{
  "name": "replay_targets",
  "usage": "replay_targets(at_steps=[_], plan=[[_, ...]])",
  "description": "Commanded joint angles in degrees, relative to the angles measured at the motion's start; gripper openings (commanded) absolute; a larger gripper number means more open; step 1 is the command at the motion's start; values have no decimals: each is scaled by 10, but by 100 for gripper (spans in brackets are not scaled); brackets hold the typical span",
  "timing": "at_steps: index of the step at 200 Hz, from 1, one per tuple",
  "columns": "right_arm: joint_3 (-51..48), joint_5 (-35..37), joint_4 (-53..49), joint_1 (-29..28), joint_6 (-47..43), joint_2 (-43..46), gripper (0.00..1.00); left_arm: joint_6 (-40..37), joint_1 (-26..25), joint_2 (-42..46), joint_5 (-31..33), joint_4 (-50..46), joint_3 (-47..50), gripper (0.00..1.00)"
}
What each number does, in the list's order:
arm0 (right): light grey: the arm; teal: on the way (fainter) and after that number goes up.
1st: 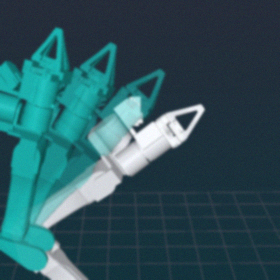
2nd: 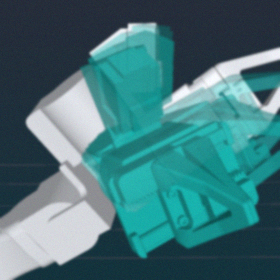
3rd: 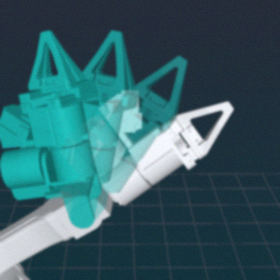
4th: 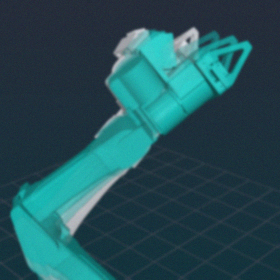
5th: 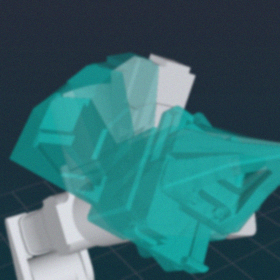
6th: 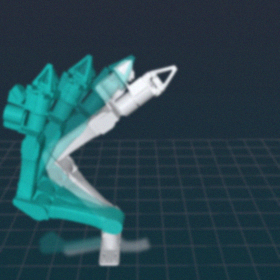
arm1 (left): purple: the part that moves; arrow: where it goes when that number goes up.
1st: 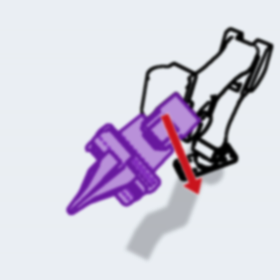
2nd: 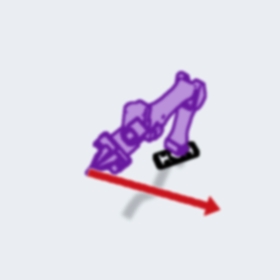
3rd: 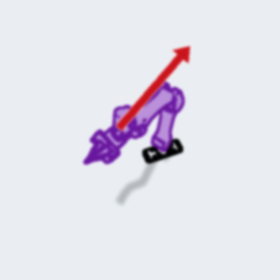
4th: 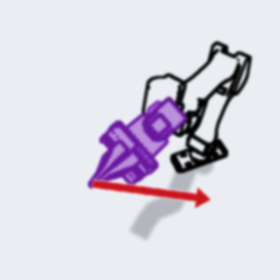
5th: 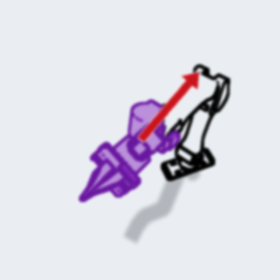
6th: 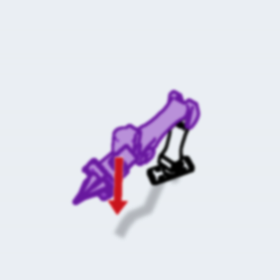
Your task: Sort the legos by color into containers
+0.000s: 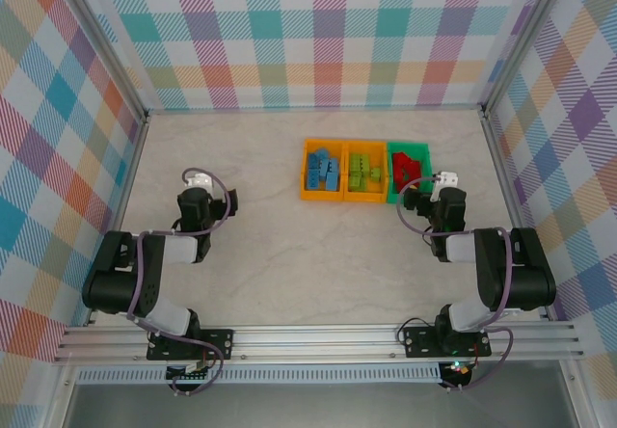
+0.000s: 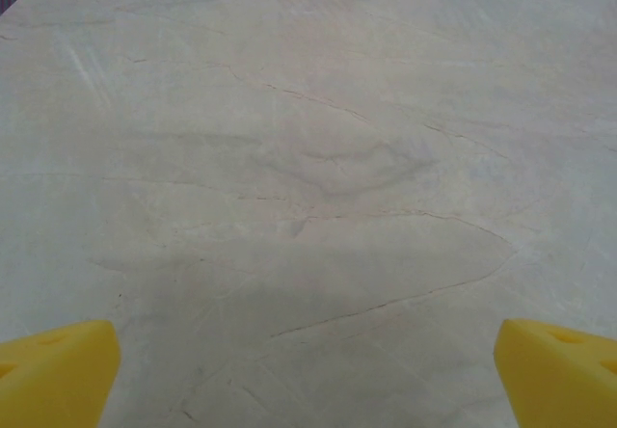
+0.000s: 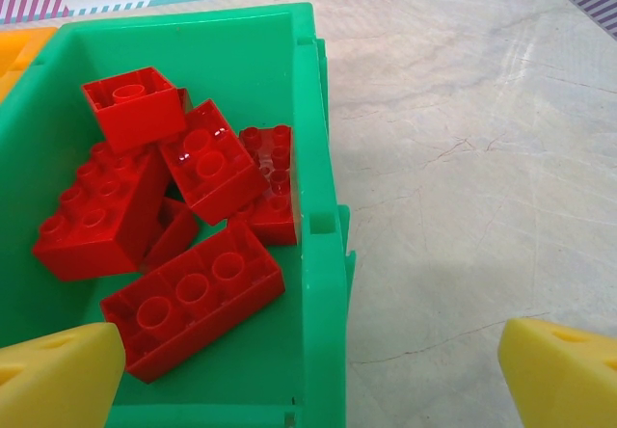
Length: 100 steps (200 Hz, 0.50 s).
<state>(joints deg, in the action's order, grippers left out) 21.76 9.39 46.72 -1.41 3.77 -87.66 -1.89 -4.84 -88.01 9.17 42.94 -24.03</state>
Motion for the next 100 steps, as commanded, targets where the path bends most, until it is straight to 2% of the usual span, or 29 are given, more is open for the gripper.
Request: replay_targets(at_steps=[1,47,100], plan=[[4,-1,21,0,-3,5,100,15,20,-13,-42,62,18,100],[4,-1,21,0,-3,5,100,17,13,-16,-17,46,7,100],[8,-17,19,-1,-13,2,99,8,10,-16,-27,35,0,100]])
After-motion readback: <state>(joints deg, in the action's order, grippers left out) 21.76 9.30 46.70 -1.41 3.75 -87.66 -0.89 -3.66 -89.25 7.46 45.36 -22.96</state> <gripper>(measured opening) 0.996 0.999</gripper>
